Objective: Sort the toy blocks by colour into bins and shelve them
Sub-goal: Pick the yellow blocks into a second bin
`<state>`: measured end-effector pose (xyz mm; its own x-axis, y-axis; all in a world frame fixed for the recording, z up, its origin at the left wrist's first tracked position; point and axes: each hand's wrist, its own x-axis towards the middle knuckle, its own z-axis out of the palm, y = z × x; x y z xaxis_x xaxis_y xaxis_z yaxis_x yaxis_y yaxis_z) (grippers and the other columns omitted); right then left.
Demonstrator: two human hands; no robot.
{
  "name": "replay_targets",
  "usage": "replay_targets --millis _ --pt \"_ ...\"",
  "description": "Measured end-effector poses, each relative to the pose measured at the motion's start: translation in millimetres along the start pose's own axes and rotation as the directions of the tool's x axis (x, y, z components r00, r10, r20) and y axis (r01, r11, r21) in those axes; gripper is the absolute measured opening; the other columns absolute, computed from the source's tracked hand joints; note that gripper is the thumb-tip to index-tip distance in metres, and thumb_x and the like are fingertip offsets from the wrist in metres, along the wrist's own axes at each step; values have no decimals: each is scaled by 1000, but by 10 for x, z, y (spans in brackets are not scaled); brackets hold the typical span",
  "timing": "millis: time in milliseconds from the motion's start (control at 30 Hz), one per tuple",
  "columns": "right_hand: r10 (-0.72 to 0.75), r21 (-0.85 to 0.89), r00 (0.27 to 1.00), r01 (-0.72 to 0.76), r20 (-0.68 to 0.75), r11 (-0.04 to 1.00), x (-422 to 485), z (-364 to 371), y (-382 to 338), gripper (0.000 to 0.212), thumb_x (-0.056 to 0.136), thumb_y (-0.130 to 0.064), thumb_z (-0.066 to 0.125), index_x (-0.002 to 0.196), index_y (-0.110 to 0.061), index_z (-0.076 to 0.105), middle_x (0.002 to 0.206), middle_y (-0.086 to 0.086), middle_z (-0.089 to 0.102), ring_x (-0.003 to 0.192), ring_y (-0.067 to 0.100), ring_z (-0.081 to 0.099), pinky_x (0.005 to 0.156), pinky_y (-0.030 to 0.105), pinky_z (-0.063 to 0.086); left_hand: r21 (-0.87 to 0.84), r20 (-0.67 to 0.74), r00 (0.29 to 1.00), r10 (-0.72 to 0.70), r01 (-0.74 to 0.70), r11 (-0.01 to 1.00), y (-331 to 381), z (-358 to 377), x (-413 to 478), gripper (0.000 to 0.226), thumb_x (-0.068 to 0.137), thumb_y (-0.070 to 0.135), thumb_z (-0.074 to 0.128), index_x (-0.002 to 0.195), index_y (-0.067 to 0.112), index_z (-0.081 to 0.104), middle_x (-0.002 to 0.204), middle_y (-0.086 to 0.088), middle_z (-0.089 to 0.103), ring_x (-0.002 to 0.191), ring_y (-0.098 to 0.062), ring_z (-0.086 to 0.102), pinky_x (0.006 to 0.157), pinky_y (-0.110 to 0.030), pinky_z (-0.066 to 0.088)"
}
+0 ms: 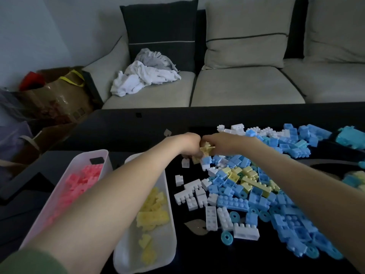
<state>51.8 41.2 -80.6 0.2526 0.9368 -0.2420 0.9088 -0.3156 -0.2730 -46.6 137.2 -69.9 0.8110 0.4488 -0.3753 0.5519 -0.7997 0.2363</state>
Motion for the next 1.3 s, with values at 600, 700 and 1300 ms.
replay_targets --millis 600,700,1300 --pt "147 262 941 -66 -306 963 -664 -32 28 23 91 -17 58 113 -17 53 108 3 58 95 17 57 82 25 46 32 -52 998 -26 28 999 132 143 -342 41 91 12 59 131 13 53 126 -10 56 106 -26 61 87 -34 54" --pt "150 253 937 -69 -315 965 -760 24 28 16 90 -16 58 105 -18 55 105 2 59 91 16 55 77 22 42 -4 -76 997 3 -4 1000 102 208 -395 36 97 8 47 131 14 55 130 -6 56 112 -21 57 85 -25 46" --pt "142 415 888 59 -438 908 -1080 19 -345 14 89 -20 61 81 -22 49 85 0 57 75 13 52 66 20 42 -151 -249 966 -75 37 988 68 55 -744 22 93 5 52 114 6 59 106 -10 60 82 -20 63 75 -31 56"
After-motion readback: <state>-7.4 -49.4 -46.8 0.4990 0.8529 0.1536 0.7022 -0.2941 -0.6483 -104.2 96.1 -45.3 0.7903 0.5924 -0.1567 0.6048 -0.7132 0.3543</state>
